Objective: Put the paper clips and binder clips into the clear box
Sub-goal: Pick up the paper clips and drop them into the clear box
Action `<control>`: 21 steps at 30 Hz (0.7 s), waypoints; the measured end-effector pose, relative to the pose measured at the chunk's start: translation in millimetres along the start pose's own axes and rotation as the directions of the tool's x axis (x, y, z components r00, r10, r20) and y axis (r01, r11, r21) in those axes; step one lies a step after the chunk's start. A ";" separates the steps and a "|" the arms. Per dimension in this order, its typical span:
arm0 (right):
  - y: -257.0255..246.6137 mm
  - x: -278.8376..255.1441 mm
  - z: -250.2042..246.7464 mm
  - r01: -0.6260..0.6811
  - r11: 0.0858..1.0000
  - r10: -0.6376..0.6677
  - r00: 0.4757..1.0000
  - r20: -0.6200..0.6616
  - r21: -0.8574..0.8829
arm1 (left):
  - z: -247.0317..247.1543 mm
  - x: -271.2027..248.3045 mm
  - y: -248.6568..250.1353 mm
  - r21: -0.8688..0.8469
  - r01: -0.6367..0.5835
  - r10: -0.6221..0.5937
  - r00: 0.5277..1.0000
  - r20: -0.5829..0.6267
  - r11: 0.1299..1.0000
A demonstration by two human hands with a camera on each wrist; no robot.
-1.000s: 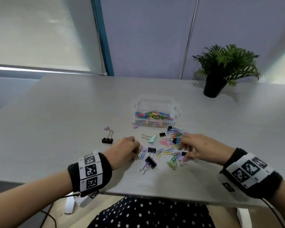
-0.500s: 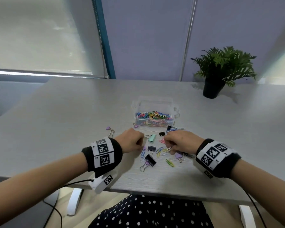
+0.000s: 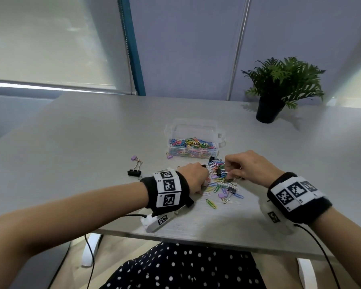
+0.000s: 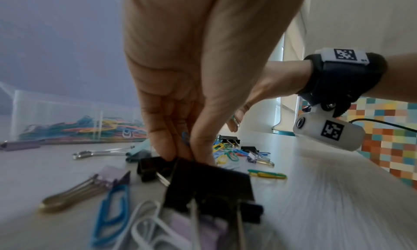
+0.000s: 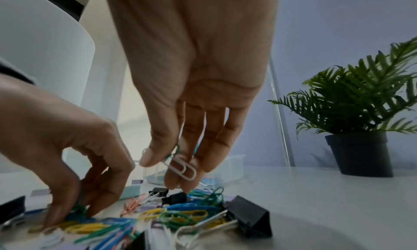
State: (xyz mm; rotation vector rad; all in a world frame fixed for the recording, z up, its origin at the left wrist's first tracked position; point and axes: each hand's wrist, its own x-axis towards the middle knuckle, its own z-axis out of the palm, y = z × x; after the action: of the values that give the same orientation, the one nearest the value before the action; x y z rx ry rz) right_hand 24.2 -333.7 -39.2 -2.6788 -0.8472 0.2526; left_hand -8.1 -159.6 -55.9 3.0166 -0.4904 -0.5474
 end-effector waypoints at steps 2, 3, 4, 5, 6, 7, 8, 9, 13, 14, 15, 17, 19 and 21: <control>-3.1 -0.1 3.5 0.010 0.999 -0.009 1.000 -0.028 0.031 | -0.3 1.5 2.4 0.042 0.007 -0.008 1.000 0.019 0.999; -5.2 0.5 5.3 0.014 0.999 -0.012 0.999 -0.038 0.041 | -0.9 2.8 3.4 0.060 0.009 -0.010 1.000 0.029 0.998; -8.1 1.2 7.1 0.016 0.999 -0.015 0.999 -0.039 0.042 | -0.7 3.7 4.5 0.074 0.008 -0.011 0.999 0.038 0.997; -10.7 2.3 8.8 0.019 0.999 -0.018 0.999 -0.035 0.034 | -0.5 4.1 5.6 0.087 0.006 -0.010 0.999 0.046 0.996; -12.6 3.3 10.0 0.018 1.000 -0.018 0.999 -0.029 0.022 | -0.4 4.5 6.8 0.098 0.004 -0.009 0.999 0.052 0.995; -13.8 4.4 10.7 0.017 1.000 -0.017 1.000 -0.022 0.009 | -0.2 4.7 7.5 0.109 0.004 -0.010 0.998 0.055 0.994; -14.2 5.1 10.7 0.013 1.000 -0.013 1.000 -0.020 -0.003 | 0.1 5.0 8.1 0.119 0.002 -0.009 0.998 0.057 0.993; -13.4 5.9 10.4 0.009 1.000 -0.009 1.000 -0.024 -0.013 | 0.2 5.6 8.3 0.125 0.000 -0.008 0.998 0.059 0.992; -8.8 4.3 8.3 -0.011 1.000 0.012 0.999 -0.048 0.003 | -0.8 7.4 6.8 0.116 0.005 -0.015 0.996 0.086 0.993; -7.3 3.0 8.3 -0.020 1.000 0.021 0.998 -0.054 0.015 | -1.0 7.6 6.4 0.118 0.002 -0.013 0.996 0.086 0.993; -4.9 2.2 9.1 -0.030 0.999 0.031 0.998 -0.060 0.026 | -1.2 7.9 6.1 0.120 -0.003 -0.007 0.996 0.085 0.993; -0.3 0.5 11.0 -0.049 0.998 0.052 0.996 -0.068 0.043 | -1.9 7.9 5.5 0.125 -0.017 0.006 0.996 0.085 0.992; 3.1 -0.6 13.5 -0.059 0.996 0.064 0.995 -0.073 0.071 | -2.7 8.6 4.7 0.120 -0.028 0.018 0.996 0.083 0.992; 3.9 -1.1 15.3 -0.068 0.995 0.073 0.995 -0.066 0.078 | -3.3 9.6 3.7 0.103 -0.040 0.032 0.996 0.081 0.994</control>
State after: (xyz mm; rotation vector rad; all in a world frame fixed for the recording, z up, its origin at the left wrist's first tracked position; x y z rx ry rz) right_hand 21.5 -333.6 -54.8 -2.6334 -0.7090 0.2030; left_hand 0.5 -166.2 -55.7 3.0868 -0.5948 -0.6610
